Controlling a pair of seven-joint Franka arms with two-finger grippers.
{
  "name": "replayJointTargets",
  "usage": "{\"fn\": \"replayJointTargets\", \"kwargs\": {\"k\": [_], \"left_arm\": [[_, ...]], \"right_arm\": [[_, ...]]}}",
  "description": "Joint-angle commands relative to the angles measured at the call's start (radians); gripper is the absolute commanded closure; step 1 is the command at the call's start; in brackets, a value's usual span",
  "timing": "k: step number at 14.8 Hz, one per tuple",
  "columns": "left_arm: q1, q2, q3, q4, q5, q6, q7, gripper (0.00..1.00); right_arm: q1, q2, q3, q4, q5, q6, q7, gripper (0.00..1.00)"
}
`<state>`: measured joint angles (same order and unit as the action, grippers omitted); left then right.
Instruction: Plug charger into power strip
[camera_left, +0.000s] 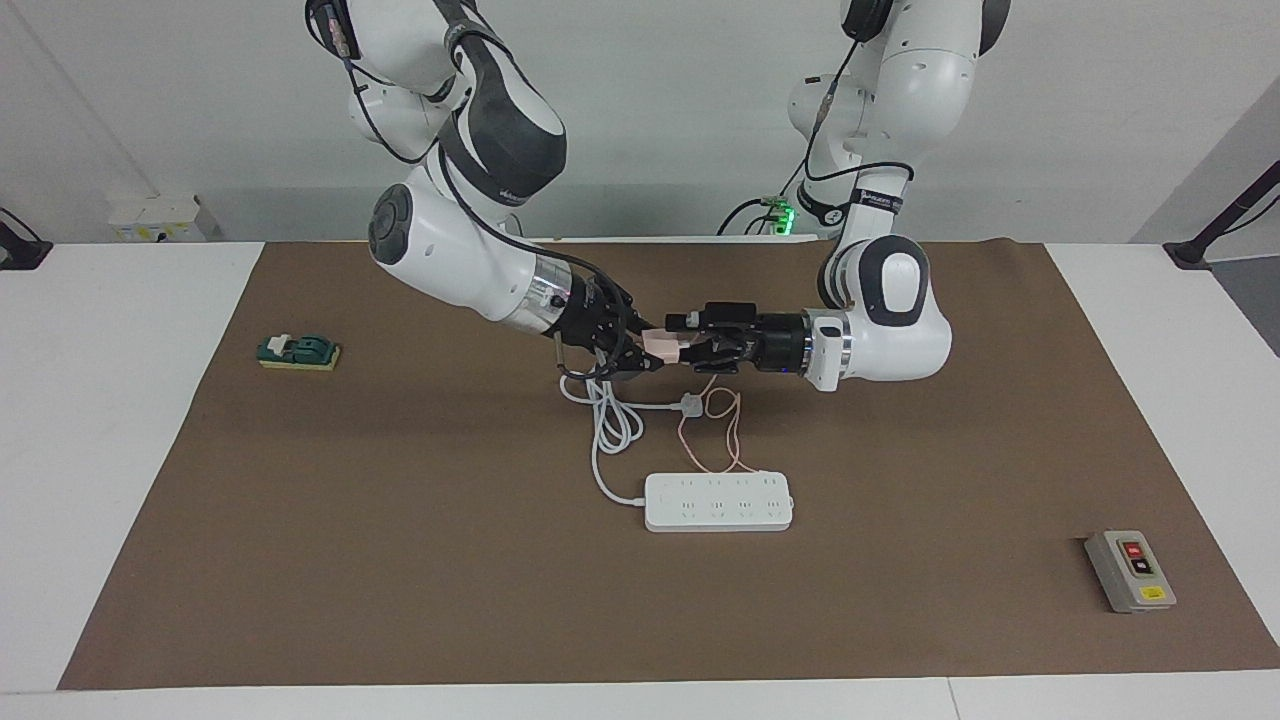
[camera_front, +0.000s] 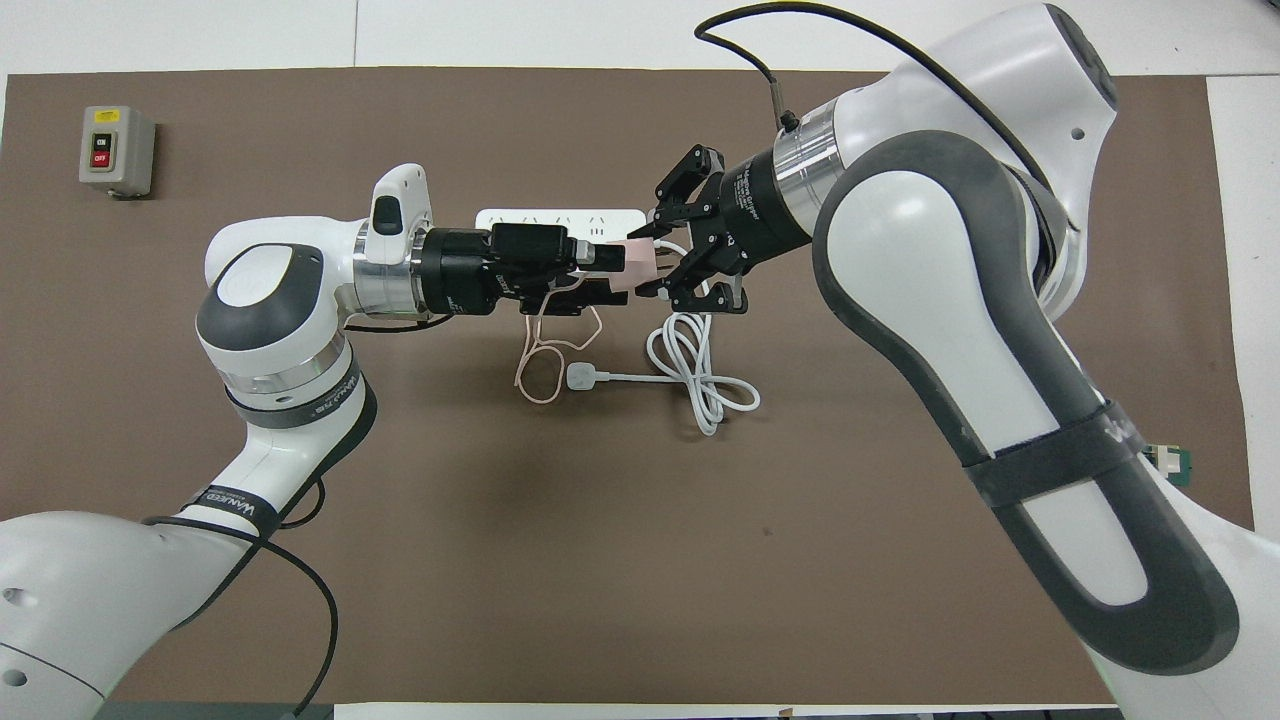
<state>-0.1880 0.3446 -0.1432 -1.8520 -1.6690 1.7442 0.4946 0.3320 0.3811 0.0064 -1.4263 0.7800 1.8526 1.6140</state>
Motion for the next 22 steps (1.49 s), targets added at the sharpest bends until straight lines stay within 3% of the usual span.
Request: {"fn": "replayJointTargets", "kwargs": {"k": [1, 3, 5, 10, 17, 18, 22], "left_arm": [[0.002, -0.026, -0.001, -0.029, -0.035, 0.000, -0.005, 0.29], [-0.001, -0.026, -0.001, -0.029, -0.055, 0.000, -0.005, 0.33], [-0.001, -0.026, -0.001, -0.021, -0.055, 0.003, -0.007, 0.55], [0.001, -0.030, 0.005, -0.003, -0.043, 0.040, 0.001, 0.99], [0.015, -0.036, 0.011, 0.040, 0.048, 0.075, 0.004, 1.00], [0.016, -0.036, 0.011, 0.046, 0.049, 0.074, 0.004, 1.00], [0.038, -0.036, 0.013, 0.060, 0.100, 0.074, 0.005, 1.00]], "right_arm": [[-0.011, 0.012, 0.006, 0.020, 0.022, -0.010, 0.011, 1.00], [-0.011, 0.012, 0.006, 0.020, 0.022, -0.010, 0.011, 1.00], [-0.011, 0.012, 0.006, 0.020, 0.022, -0.009, 0.011, 1.00], [-0.013, 0.012, 0.006, 0.020, 0.022, -0.012, 0.011, 1.00], [-0.011, 0.012, 0.006, 0.020, 0.022, -0.009, 0.017, 1.00], [-0.010, 0.012, 0.003, 0.020, 0.015, -0.004, 0.026, 0.01], [-0.018, 0.010, -0.005, 0.020, 0.005, -0.007, 0.040, 0.00]]}}
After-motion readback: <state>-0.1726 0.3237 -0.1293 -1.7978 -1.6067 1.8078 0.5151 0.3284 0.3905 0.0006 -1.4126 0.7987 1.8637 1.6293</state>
